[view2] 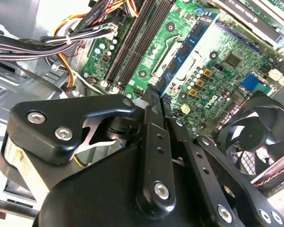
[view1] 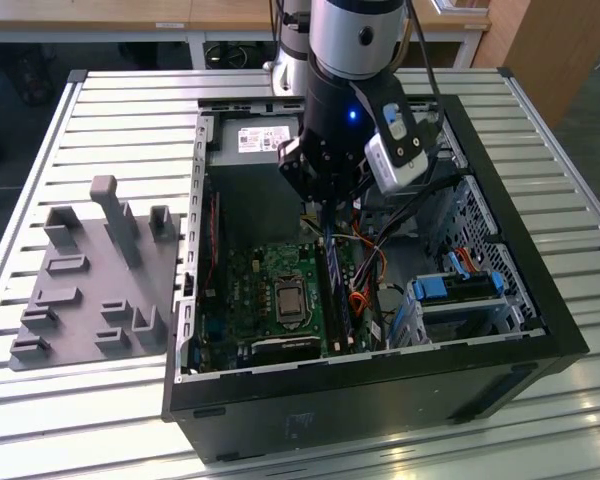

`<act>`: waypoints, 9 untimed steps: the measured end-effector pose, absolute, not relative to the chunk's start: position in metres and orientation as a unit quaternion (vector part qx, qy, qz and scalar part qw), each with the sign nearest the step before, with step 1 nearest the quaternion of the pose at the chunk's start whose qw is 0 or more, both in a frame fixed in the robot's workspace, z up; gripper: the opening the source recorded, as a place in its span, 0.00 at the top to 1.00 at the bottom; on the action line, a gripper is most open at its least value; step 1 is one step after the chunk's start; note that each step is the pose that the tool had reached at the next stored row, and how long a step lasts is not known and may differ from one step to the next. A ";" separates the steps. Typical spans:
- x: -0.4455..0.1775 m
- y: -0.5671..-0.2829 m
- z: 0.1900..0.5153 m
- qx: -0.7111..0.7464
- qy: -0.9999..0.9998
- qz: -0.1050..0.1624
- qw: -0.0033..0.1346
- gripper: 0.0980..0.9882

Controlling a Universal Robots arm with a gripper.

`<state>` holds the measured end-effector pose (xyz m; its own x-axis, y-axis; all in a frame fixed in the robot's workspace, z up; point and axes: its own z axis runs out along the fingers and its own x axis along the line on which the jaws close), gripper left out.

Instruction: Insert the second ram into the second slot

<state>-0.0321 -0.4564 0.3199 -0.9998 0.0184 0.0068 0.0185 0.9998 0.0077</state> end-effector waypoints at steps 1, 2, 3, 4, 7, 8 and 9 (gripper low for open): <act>-0.032 -0.456 0.319 -0.009 -1.000 -0.004 0.003 0.96; -0.032 -0.456 0.319 -0.009 -1.000 -0.004 0.003 0.96; -0.032 -0.456 0.318 -0.009 -1.000 -0.004 0.003 0.96; -0.032 -0.456 0.318 -0.009 -1.000 -0.003 0.003 0.96; -0.032 -0.456 0.316 -0.009 -1.000 -0.003 0.003 0.96; -0.032 -0.456 0.316 -0.009 -1.000 -0.003 0.003 0.96; -0.032 -0.456 0.315 -0.009 -1.000 -0.003 0.003 0.96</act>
<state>-0.0321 -0.4564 0.3153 -0.9998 0.0185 0.0068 0.0185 0.9998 0.0067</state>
